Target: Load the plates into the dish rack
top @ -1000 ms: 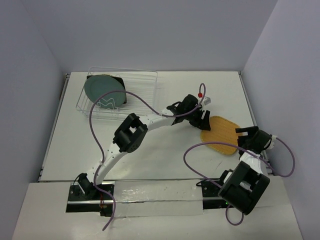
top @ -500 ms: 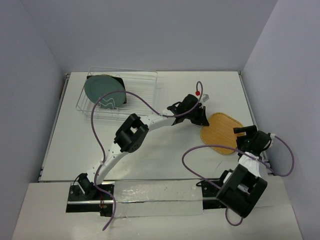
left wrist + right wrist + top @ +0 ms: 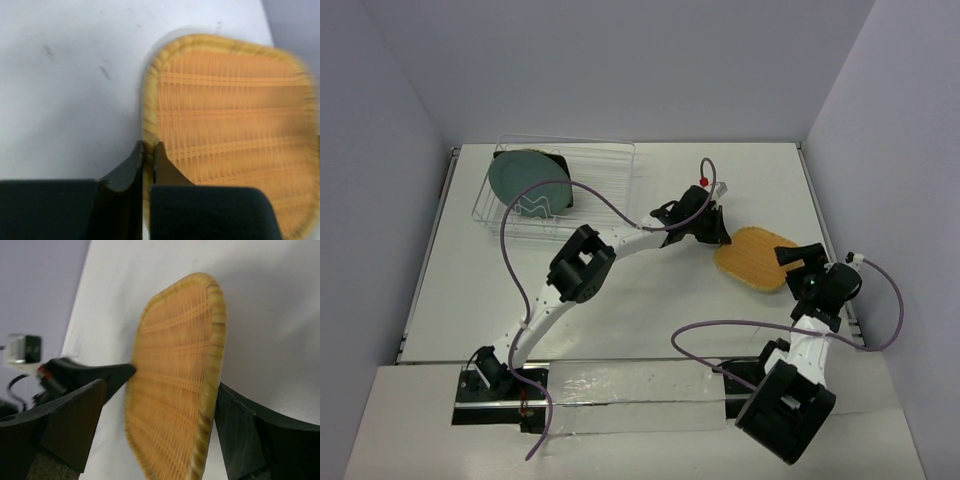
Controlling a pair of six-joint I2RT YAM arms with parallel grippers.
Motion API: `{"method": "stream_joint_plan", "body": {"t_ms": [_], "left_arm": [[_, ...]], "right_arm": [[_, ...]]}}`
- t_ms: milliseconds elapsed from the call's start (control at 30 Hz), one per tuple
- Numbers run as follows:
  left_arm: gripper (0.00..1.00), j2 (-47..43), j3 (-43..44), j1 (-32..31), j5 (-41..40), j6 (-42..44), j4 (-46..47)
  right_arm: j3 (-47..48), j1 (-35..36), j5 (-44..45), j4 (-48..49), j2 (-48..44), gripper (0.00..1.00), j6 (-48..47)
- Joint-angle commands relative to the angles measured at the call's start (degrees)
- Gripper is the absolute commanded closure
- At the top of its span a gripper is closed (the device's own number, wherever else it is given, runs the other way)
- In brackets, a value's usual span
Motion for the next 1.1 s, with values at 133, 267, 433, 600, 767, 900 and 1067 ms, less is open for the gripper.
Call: {"method": "stream_joint_plan", "body": {"t_ms": [133,267,433,600,767,900,1067], "left_arm": [[1.00,2.45,-1.45,-3.52,0.66,2.64,-2.09],[1.00,2.31,-2.27,-3.49,1.49,2.75,-1.57],[1.00,0.96,-3.62,-3.51,0.58,3.31,-1.28],[1.00,-0.54,-5.36,-3.35,-1.23,3.72,-0.99],[1.00,-1.13,-5.44,-3.40,-2.64,4.02,-1.23],[1.00,-2.46,-6.11,-3.18,-2.35,4.07,-0.61],[0.85,-7.58,-7.58,-1.44,-0.77,4.40,0.43]], "right_arm": [[4.39,8.66,-14.31,12.62,2.17,0.19,4.48],[5.94,11.80,-10.68,11.41,2.57,0.21,4.54],[10.35,15.27,1.00,0.45,3.98,0.25,0.03],[12.43,15.81,10.59,-8.38,3.51,0.40,-1.24],[14.69,16.02,16.98,-14.29,1.98,0.65,-3.61],[16.37,16.33,18.49,-16.37,1.64,1.00,-5.15],[21.79,18.38,23.32,-20.31,0.64,1.00,-10.13]]}}
